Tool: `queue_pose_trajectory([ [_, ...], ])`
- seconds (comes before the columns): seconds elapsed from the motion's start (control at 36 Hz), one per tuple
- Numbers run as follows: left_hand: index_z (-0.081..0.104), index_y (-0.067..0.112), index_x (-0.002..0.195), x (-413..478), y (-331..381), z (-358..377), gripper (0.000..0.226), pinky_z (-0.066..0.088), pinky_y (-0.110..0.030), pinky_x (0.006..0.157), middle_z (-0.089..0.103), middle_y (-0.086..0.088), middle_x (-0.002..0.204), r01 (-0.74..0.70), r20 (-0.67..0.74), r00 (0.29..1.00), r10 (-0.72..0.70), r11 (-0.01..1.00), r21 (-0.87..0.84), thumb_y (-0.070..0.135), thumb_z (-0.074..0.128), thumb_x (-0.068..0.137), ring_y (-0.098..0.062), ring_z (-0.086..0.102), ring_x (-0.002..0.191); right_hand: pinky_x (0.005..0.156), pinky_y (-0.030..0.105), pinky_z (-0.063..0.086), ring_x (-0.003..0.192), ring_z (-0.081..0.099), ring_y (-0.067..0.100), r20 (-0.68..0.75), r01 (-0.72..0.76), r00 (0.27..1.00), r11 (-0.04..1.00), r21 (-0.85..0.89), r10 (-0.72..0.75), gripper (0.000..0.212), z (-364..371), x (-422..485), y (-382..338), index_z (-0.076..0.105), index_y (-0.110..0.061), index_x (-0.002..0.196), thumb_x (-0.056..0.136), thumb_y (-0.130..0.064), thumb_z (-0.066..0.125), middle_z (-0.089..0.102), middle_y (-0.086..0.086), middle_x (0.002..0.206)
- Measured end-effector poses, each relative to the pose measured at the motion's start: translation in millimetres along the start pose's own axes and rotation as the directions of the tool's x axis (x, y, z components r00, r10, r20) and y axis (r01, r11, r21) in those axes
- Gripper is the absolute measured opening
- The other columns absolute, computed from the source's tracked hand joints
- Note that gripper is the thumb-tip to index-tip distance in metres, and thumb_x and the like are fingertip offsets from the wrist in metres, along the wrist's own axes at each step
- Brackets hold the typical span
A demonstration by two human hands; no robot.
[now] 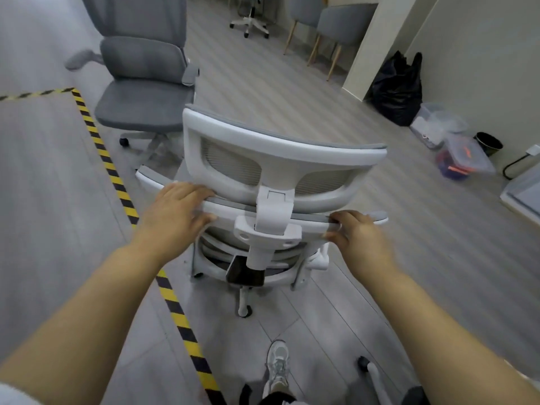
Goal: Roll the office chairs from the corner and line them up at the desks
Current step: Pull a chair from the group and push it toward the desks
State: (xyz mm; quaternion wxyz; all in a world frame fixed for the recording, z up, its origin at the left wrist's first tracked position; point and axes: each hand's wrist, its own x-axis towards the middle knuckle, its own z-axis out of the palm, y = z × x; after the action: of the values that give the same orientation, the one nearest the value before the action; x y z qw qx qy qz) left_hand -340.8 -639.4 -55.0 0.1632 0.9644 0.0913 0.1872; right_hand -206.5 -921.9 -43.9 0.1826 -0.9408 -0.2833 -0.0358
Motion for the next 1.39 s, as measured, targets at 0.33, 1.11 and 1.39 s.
queue_pose_trajectory([
  [0.33,0.062,0.005,0.108,-116,-72,-64,0.045,0.042,-0.053,0.094,0.064,-0.011,0.105,0.182,-0.133,0.975,-0.180,0.983,-0.002,0.040,0.049,0.082,-0.021,0.045,0.099,0.071,0.028,0.035,0.106,0.054,0.028,0.069,0.214,0.973,0.974,0.078,-0.219,0.028,39,3,-111,0.065,-0.015,0.109,0.084,-0.026,0.067,0.064,0.003,0.114],
  [1.11,0.066,0.006,0.106,-254,-256,-201,0.042,0.040,-0.038,0.088,0.065,-0.014,0.105,0.787,-0.501,0.564,-0.656,0.612,0.085,0.035,0.054,0.078,-0.019,0.040,0.098,0.083,0.035,0.042,0.122,0.048,0.031,0.236,0.654,0.603,0.641,0.402,-0.763,0.041,186,125,-472,0.059,-0.022,0.119,0.082,-0.040,0.066,0.061,0.001,0.120],
  [1.39,0.062,0.009,0.117,-275,-344,-250,0.035,0.032,-0.042,0.098,0.060,-0.011,0.120,0.919,-0.537,0.351,-0.767,0.391,0.043,0.023,0.065,0.085,-0.026,0.042,0.112,0.077,0.034,0.039,0.108,0.047,0.027,0.240,0.777,0.366,0.437,0.453,-0.899,0.039,243,164,-624,0.058,-0.018,0.120,0.086,-0.038,0.063,0.059,0.003,0.115],
])
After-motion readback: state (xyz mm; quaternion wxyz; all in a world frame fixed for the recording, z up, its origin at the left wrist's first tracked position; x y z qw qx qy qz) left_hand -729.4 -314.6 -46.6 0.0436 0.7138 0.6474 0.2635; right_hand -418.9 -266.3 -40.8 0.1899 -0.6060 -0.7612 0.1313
